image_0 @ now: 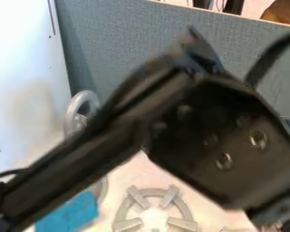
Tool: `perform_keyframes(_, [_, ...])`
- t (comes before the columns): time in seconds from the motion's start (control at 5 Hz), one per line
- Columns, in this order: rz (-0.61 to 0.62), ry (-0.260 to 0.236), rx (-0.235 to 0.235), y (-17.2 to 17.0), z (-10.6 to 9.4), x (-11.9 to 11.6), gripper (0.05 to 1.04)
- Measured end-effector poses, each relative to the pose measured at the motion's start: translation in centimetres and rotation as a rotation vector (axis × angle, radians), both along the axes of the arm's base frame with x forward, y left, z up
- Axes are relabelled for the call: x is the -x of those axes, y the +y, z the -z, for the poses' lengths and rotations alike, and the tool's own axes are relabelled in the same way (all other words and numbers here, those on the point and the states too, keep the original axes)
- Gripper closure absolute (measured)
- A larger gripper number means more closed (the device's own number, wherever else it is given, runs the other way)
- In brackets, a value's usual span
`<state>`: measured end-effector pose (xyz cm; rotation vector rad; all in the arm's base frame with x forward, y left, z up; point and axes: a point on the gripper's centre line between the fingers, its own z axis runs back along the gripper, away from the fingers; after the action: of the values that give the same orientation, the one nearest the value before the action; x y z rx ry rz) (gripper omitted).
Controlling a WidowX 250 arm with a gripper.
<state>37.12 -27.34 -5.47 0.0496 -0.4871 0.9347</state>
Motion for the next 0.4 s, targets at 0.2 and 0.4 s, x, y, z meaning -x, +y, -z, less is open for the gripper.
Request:
perform_keyframes(0.2, [0.019, 0.006, 0.11, 1.1, -1.8, -0.4, 0.683])
perform_keyframes(0.4, [0.057, -0.025, 0.153, 1.9, -3.9, -0.7, 0.683])
